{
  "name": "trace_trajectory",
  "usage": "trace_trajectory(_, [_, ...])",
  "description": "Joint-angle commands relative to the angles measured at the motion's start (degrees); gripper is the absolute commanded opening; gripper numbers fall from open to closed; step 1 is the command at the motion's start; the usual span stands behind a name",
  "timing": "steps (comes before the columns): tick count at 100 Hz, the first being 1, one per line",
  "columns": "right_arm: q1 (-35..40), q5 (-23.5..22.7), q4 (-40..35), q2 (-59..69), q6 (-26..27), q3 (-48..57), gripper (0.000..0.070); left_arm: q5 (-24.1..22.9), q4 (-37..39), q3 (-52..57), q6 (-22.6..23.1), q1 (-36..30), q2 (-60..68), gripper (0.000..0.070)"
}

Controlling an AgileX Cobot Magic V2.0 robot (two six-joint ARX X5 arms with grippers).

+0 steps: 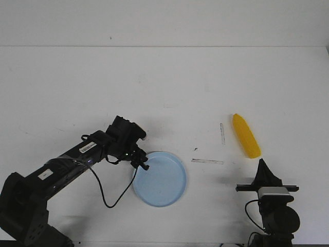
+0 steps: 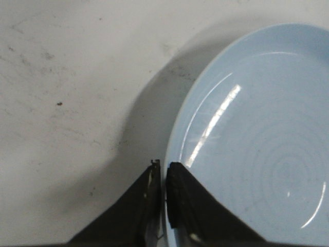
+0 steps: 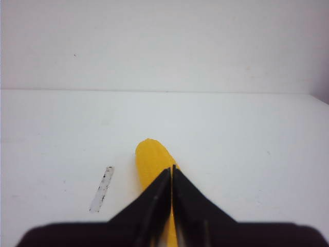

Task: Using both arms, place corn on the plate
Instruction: 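Withdraw the left gripper from the plate back to its rest pose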

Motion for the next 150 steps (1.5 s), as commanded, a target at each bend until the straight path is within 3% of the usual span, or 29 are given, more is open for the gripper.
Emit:
trace_trajectory(1, [-0.1, 0.0, 0.7, 0.0, -0.1, -0.1, 0.0009, 0.1, 0.2, 1.0, 0.5, -0.5, 1.7, 0.0])
trace_trajectory(22, [-0.1, 0.0, 0.8, 0.0, -0.1, -0.1, 0.0009, 0.1, 0.0, 1.0, 0.4, -0.5, 2.7, 0.003])
trace_trajectory(29, [-0.1, 0.0, 0.8, 0.0, -0.1, -0.1, 0.0009, 0.2, -0.2, 1.1, 0.1, -0.5, 2.6, 0.0158])
trace_trajectory(43, [-0.1, 0.0, 0.8, 0.0, -0.1, -0.1, 0.0009, 0.1, -1.8, 2.1, 0.1, -0.4, 2.4, 0.0496])
trace_trajectory(48, [-0.1, 0.0, 0.8, 0.0, -0.1, -0.1, 0.0009, 0.1, -2.4, 2.6, 0.1, -0.4, 1.9, 0.0578])
trace_trajectory(53, [-0.1, 0.0, 0.8, 0.0, -0.1, -0.1, 0.0009, -0.4, -2.7, 3.1, 0.1, -0.4, 1.0, 0.0618])
trace_trajectory(71, [-0.1, 0.0, 0.8, 0.0, -0.1, -0.1, 0.0009, -7.6, -2.8, 4.1, 0.2, 0.3, -6.1, 0.0609])
trace_trajectory(87, [-0.1, 0.0, 0.8, 0.0, -0.1, -0.1, 0.0009, -11.0, -3.4, 4.1, 0.3, 3.0, -14.2, 0.0583])
trace_trajectory(92, [-0.1, 0.0, 0.9, 0.0, -0.1, -0.1, 0.0009, -11.4, -3.9, 3.9, 0.2, 4.6, -17.0, 0.0537])
trace_trajectory(110, [-0.1, 0.0, 1.0, 0.0, -0.1, -0.1, 0.0009, -11.5, -3.3, 0.8, -1.1, 13.2, -27.8, 0.0271])
trace_trajectory(125, [-0.1, 0.0, 2.1, 0.0, 1.4, -0.1, 0.0009, -12.1, -3.4, -5.0, -1.7, 21.0, -36.8, 0.0176])
trace_trajectory(143, [-0.1, 0.0, 2.8, 0.0, 3.8, -0.1, 0.0009, -16.5, -2.9, -14.9, -3.1, 26.0, -48.6, 0.0])
trace_trajectory(150, [-0.1, 0.0, 3.6, 0.0, 4.6, 0.0, 0.0009, -16.6, -2.3, -18.9, -3.1, 26.3, -53.3, 0.0])
